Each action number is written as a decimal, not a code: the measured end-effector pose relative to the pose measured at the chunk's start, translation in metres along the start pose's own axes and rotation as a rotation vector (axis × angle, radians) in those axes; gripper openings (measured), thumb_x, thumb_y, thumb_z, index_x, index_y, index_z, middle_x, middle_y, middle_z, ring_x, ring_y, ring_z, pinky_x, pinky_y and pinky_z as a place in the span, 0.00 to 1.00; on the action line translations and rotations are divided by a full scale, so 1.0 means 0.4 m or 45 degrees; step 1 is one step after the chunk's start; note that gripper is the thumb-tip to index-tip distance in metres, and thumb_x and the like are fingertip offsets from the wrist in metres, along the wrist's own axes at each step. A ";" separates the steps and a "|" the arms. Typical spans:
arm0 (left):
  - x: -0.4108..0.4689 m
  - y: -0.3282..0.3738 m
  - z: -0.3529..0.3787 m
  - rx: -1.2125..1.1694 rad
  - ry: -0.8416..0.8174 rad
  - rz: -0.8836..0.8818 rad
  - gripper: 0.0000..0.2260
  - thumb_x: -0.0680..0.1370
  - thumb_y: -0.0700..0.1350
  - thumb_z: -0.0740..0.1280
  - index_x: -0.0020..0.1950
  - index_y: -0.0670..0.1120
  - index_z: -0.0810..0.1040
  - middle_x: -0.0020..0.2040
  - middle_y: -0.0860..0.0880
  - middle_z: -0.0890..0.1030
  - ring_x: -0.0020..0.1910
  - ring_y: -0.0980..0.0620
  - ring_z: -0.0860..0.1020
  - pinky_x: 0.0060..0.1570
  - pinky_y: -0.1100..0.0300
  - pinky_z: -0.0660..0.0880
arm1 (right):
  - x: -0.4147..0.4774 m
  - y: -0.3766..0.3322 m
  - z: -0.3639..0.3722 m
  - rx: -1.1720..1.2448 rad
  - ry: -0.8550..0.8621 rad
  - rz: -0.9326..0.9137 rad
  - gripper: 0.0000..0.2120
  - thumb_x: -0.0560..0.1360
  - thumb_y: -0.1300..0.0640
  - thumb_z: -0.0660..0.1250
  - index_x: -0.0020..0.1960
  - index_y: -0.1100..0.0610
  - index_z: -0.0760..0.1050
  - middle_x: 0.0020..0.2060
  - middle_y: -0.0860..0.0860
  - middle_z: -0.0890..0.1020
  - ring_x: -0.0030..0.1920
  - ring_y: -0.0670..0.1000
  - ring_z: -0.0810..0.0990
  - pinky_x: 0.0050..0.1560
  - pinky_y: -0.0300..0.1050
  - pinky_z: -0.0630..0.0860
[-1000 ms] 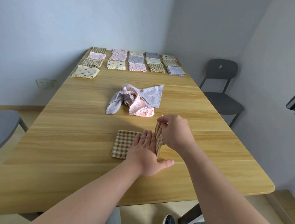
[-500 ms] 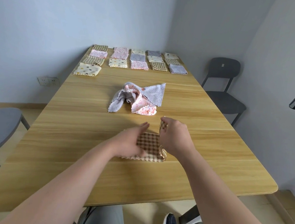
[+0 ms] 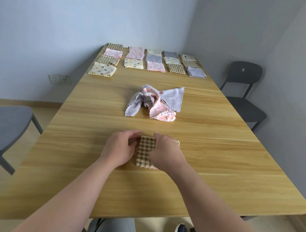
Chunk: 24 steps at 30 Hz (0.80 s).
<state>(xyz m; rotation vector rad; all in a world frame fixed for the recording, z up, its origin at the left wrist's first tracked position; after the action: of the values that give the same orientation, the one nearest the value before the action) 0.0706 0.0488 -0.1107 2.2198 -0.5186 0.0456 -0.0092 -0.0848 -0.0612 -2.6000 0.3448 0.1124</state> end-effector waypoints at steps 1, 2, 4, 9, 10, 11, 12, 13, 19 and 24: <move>0.001 -0.005 -0.001 -0.010 0.003 0.013 0.20 0.78 0.37 0.68 0.67 0.54 0.80 0.57 0.60 0.84 0.57 0.66 0.79 0.62 0.67 0.72 | 0.005 -0.010 0.010 -0.019 -0.008 0.001 0.28 0.72 0.67 0.59 0.72 0.60 0.69 0.64 0.57 0.77 0.62 0.58 0.77 0.57 0.51 0.79; 0.002 -0.004 0.003 -0.014 0.003 0.028 0.20 0.77 0.38 0.69 0.66 0.54 0.81 0.57 0.60 0.84 0.57 0.65 0.79 0.64 0.64 0.73 | 0.007 -0.014 0.015 -0.031 -0.011 0.003 0.28 0.73 0.67 0.59 0.73 0.60 0.69 0.65 0.57 0.76 0.63 0.58 0.76 0.58 0.50 0.79; 0.006 -0.008 0.006 -0.020 0.008 0.040 0.19 0.77 0.39 0.70 0.66 0.54 0.81 0.56 0.60 0.84 0.58 0.63 0.80 0.65 0.60 0.74 | 0.012 -0.026 0.023 -0.037 -0.010 -0.010 0.28 0.73 0.66 0.60 0.73 0.61 0.68 0.66 0.58 0.75 0.66 0.58 0.75 0.60 0.50 0.78; 0.014 -0.019 0.008 -0.054 0.006 0.033 0.19 0.76 0.39 0.71 0.65 0.54 0.82 0.54 0.60 0.85 0.58 0.61 0.80 0.65 0.55 0.74 | 0.027 -0.042 0.038 -0.045 -0.015 -0.012 0.27 0.74 0.65 0.60 0.73 0.60 0.68 0.66 0.58 0.75 0.66 0.59 0.74 0.61 0.50 0.76; 0.014 -0.021 0.010 -0.060 0.006 0.025 0.19 0.76 0.39 0.71 0.65 0.54 0.82 0.54 0.60 0.85 0.58 0.61 0.81 0.65 0.55 0.75 | 0.028 -0.043 0.040 -0.041 -0.014 -0.015 0.26 0.74 0.65 0.60 0.72 0.60 0.69 0.64 0.58 0.76 0.65 0.59 0.74 0.60 0.49 0.76; 0.014 -0.022 0.010 -0.071 0.007 0.021 0.19 0.75 0.39 0.71 0.65 0.54 0.82 0.54 0.60 0.85 0.58 0.61 0.81 0.65 0.55 0.75 | 0.029 -0.045 0.041 -0.039 -0.009 -0.020 0.24 0.73 0.65 0.60 0.70 0.60 0.71 0.62 0.58 0.77 0.63 0.59 0.75 0.58 0.49 0.77; 0.014 -0.025 0.011 -0.082 0.009 0.014 0.19 0.75 0.39 0.71 0.64 0.54 0.82 0.54 0.60 0.85 0.57 0.61 0.81 0.65 0.55 0.75 | 0.030 -0.045 0.042 -0.033 -0.002 -0.023 0.22 0.73 0.65 0.60 0.67 0.60 0.72 0.59 0.58 0.77 0.61 0.59 0.76 0.55 0.48 0.77; 0.014 -0.024 0.010 -0.087 0.011 0.014 0.19 0.75 0.39 0.71 0.64 0.54 0.82 0.54 0.60 0.85 0.57 0.61 0.81 0.65 0.55 0.75 | 0.031 -0.045 0.042 -0.023 0.009 -0.025 0.20 0.72 0.65 0.60 0.64 0.60 0.74 0.56 0.57 0.78 0.58 0.59 0.77 0.53 0.47 0.76; 0.015 -0.024 0.012 -0.061 0.017 0.002 0.19 0.74 0.40 0.72 0.64 0.55 0.82 0.53 0.61 0.84 0.57 0.61 0.81 0.65 0.56 0.75 | 0.026 -0.047 0.035 0.070 0.063 -0.073 0.19 0.74 0.66 0.60 0.64 0.61 0.74 0.55 0.57 0.77 0.56 0.59 0.77 0.51 0.49 0.77; 0.014 -0.022 0.009 -0.041 0.018 -0.019 0.18 0.76 0.39 0.69 0.63 0.53 0.83 0.55 0.59 0.84 0.58 0.60 0.80 0.63 0.63 0.73 | 0.016 -0.050 0.031 0.177 0.121 -0.134 0.30 0.75 0.66 0.61 0.77 0.59 0.66 0.65 0.57 0.77 0.65 0.57 0.75 0.57 0.41 0.72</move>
<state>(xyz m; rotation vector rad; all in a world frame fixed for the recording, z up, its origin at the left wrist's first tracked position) 0.0788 0.0492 -0.1183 2.1902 -0.4920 0.0447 0.0020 -0.0633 -0.0631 -2.4848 0.2394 -0.0701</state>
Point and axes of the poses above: each hand's wrist, its own x-axis towards the middle knuckle, its own z-axis out of the palm, y = z × x, the point moved 7 cm from there along x, towards the middle knuckle
